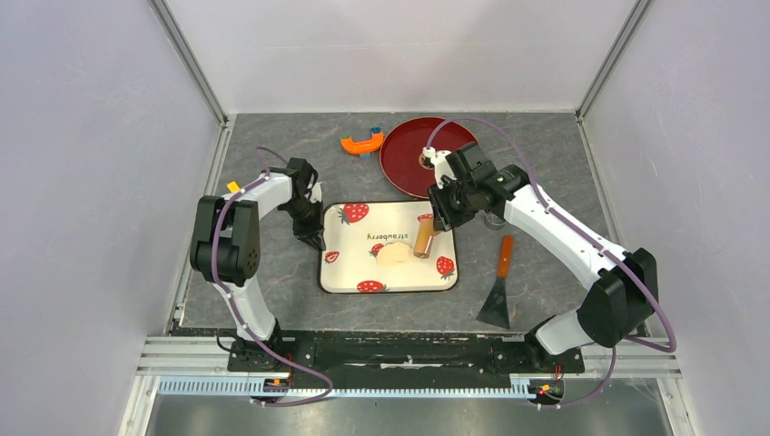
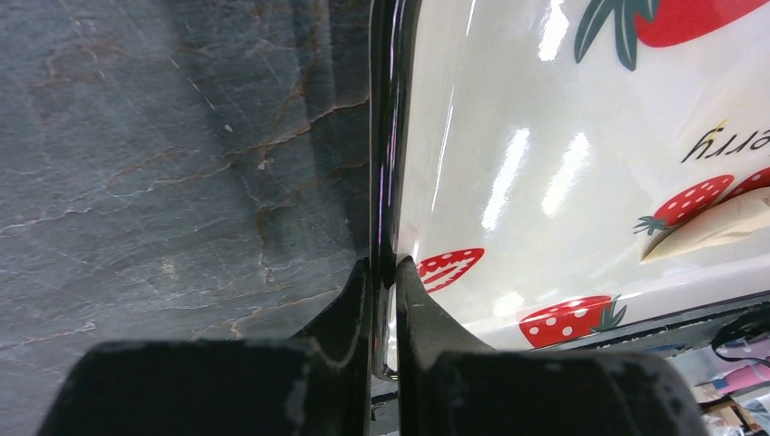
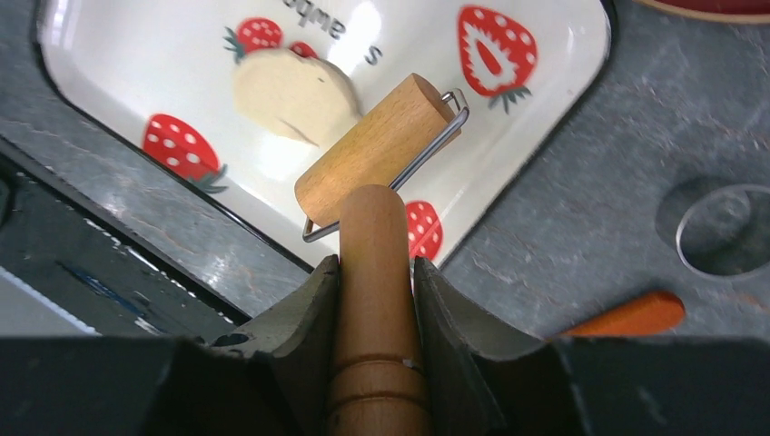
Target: Roll out the dumpling wrappers from the dough
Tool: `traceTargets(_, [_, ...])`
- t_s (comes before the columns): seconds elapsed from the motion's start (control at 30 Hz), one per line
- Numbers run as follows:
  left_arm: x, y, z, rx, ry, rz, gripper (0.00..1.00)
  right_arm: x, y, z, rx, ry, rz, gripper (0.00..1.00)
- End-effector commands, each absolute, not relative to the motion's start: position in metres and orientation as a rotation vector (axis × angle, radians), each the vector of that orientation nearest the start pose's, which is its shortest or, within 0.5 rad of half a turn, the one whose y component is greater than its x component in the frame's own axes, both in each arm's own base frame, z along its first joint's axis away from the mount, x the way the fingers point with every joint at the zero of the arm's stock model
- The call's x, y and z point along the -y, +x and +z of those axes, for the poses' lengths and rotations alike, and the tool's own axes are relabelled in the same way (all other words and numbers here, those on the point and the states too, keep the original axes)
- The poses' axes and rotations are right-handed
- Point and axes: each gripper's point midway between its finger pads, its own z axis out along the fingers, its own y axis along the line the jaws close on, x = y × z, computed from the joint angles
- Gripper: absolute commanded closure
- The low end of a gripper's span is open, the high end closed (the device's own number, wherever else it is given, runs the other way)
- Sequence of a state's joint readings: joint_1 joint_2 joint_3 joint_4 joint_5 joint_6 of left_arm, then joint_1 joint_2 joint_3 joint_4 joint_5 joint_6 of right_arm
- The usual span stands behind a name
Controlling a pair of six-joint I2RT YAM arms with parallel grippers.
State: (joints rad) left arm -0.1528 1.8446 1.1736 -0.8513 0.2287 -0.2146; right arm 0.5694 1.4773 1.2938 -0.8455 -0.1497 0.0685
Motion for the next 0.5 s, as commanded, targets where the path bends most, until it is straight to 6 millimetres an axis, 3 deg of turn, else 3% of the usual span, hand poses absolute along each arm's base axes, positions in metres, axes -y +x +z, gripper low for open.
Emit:
traceTargets(0.0, [0.073,0.28,-0.001,-3.135,-0.007,-0.133,0.98,-0.244,0.286,0.189,-2.343,-0.769,0.607,1.0])
traceTargets(0.2, [0.092,0.28,-0.002,-3.137,0.022,-0.159,0.98,-0.259,0.286,0.178,-2.287,-0.849,0.626,1.0])
traceTargets(0.47, [0.101,0.276,-0.004,-3.149,0.056,-0.153,0.98,-0.271,0.291,0.158,-2.26,-0.934,0.589,1.0])
